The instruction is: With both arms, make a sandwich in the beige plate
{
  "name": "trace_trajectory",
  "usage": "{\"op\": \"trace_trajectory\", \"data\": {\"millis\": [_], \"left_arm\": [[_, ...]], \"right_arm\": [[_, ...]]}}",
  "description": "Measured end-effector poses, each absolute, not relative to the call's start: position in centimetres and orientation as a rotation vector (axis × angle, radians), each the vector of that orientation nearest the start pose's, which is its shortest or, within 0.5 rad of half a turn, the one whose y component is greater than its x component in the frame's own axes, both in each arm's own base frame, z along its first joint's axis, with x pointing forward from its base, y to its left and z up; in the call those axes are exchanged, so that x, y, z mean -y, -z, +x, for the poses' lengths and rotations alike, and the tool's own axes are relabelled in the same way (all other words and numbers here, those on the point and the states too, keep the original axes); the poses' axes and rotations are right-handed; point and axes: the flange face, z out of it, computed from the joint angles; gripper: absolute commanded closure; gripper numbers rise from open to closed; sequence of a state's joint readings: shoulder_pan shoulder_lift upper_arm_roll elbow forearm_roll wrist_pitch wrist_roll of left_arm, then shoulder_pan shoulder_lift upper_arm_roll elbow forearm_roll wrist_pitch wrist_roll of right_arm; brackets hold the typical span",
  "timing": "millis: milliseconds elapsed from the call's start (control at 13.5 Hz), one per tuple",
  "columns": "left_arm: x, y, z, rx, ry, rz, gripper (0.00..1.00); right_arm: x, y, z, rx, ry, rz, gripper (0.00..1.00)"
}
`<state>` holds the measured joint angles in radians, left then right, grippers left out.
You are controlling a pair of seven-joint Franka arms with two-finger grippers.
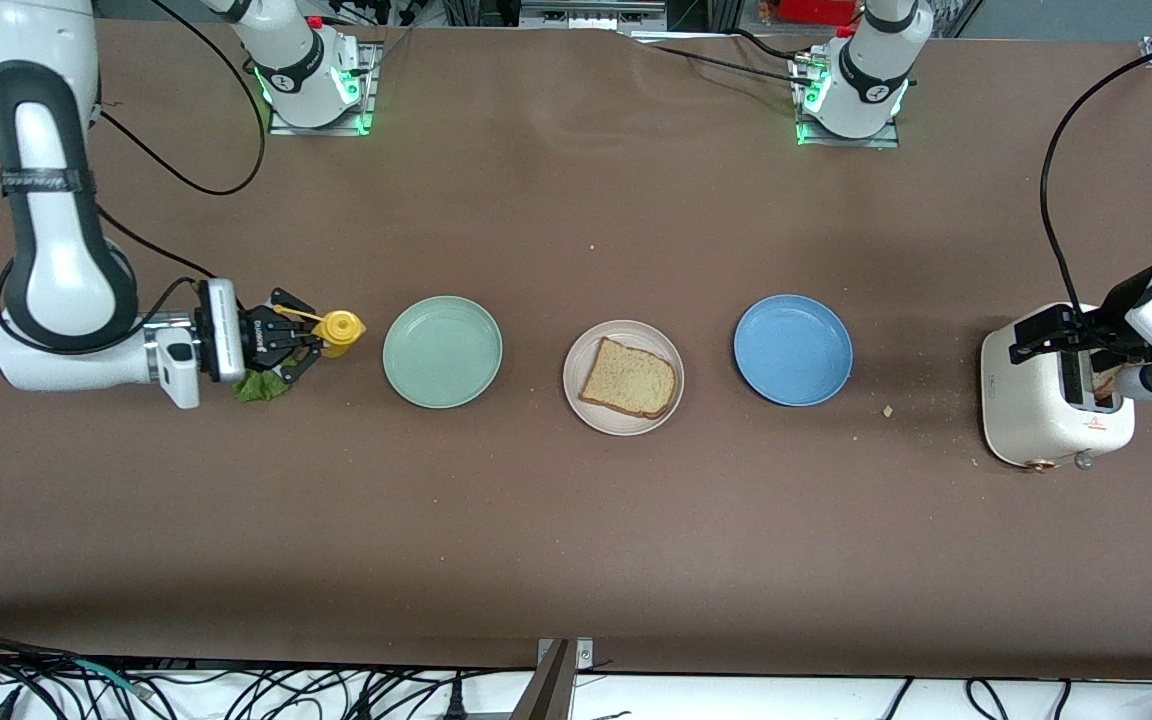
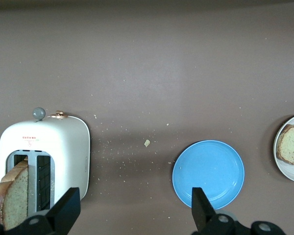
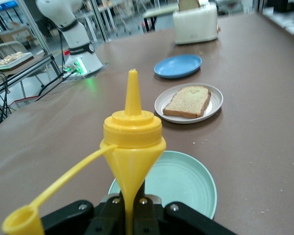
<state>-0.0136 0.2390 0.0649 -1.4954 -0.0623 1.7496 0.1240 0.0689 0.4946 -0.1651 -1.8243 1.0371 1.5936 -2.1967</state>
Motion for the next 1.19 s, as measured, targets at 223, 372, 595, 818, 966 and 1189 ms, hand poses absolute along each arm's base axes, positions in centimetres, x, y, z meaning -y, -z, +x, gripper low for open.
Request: {"op": "trace_trajectory", "data": {"millis": [223, 372, 595, 818, 966, 1189], "left_arm": [[-2.3, -53.4, 63.6, -0.102, 0.031, -3.184, 0.00], [-2.3, -53.4, 63.6, -0.102, 0.031, -3.184, 0.00], [-2.3, -53.4, 63.6, -0.102, 0.031, -3.184, 0.00], [-2.2, -53.4, 63.6, -0.103, 0.030, -3.184, 0.00], [-2.2, -53.4, 63.6, -0.104, 0.030, -3.185, 0.00], [-2.2, -53.4, 63.6, -0.104, 0.029, -3.185, 0.00]], "right_arm": [[-1.9, -22.7, 57.4, 1.552, 0.802, -1.286, 1.00], [-1.9, -19.2, 56.5, 1.517, 0.910, -1.195, 1.00], [-1.7, -14.4, 55.3, 1.478, 1.001, -1.139, 1.00], [-1.0, -12.3, 54.6, 1.434, 1.014, -1.146, 1.00], [-0.4, -12.0, 54.5, 1.425, 1.020, -1.153, 1.00], [-0.3, -11.6, 54.3, 1.416, 1.017, -1.156, 1.00]]}}
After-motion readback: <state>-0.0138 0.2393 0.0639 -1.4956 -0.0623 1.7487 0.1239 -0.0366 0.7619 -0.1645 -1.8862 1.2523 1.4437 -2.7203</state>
